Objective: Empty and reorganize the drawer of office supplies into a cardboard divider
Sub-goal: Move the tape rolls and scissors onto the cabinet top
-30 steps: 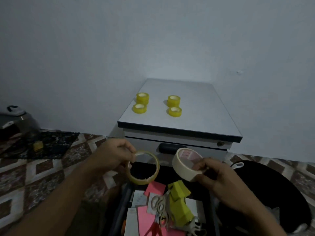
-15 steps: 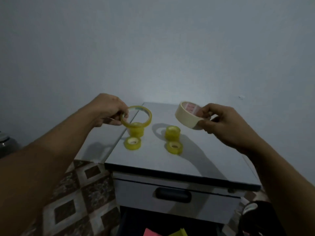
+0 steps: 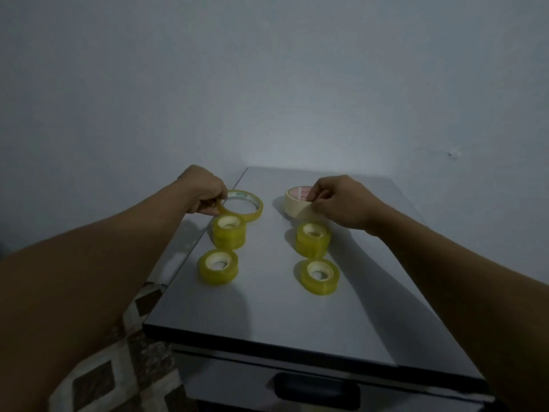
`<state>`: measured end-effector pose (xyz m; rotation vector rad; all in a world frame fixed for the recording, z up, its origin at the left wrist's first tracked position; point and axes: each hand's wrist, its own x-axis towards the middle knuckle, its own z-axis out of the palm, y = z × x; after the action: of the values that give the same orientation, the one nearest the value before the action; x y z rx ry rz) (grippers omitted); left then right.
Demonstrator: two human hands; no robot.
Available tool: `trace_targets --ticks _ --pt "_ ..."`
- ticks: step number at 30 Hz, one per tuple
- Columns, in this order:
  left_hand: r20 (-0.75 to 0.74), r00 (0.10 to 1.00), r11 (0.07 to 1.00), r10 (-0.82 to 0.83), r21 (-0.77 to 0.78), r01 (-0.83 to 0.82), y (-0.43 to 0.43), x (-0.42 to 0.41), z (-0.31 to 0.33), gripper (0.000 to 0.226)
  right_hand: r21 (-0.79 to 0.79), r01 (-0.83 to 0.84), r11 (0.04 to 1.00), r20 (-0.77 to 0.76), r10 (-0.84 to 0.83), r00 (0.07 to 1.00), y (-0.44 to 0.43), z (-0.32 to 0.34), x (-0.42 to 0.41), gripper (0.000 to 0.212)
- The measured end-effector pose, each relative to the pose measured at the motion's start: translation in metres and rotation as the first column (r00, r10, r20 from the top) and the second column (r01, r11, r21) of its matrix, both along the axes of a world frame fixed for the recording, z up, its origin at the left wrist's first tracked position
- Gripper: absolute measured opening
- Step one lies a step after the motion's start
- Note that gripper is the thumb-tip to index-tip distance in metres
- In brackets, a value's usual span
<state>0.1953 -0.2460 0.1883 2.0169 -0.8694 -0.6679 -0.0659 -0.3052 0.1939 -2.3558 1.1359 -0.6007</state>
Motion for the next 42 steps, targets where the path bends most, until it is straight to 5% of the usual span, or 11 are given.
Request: trace_targets --ticks 12,16,22,32,42 --pt "0.016 0.999 0.999 -0.044 0.002 0.044 0.01 -0.005 -0.014 0.005 0.071 -0.022 0.997 -0.052 0.025 0.998 0.008 -0.001 0.002 0.019" --pt "-0.002 0.998 0.998 -0.056 -0.026 0.056 0.015 -0.006 -0.013 0.02 0.091 -0.028 0.995 -0.051 0.033 0.998 0.009 -0.001 0.001 0.018" --pt "0.0 0.999 0.995 -0.036 -0.098 0.036 0.033 -0.009 -0.009 0.019 -0.043 0.028 0.999 0.05 -0.026 0.998 0.02 0.006 -0.007 0.017" --pt "0.199 0.978 0.931 -0.067 -0.339 0.133 0.138 -0.054 0.02 0.013 -0.138 0.104 0.985 0.223 -0.071 0.972 0.086 0.026 -0.06 0.021" --pt "0.089 0.986 0.881 -0.144 -0.442 0.169 0.246 -0.129 -0.016 0.007 -0.047 0.115 0.992 0.295 -0.096 0.951 0.208 -0.032 -0.112 0.011"
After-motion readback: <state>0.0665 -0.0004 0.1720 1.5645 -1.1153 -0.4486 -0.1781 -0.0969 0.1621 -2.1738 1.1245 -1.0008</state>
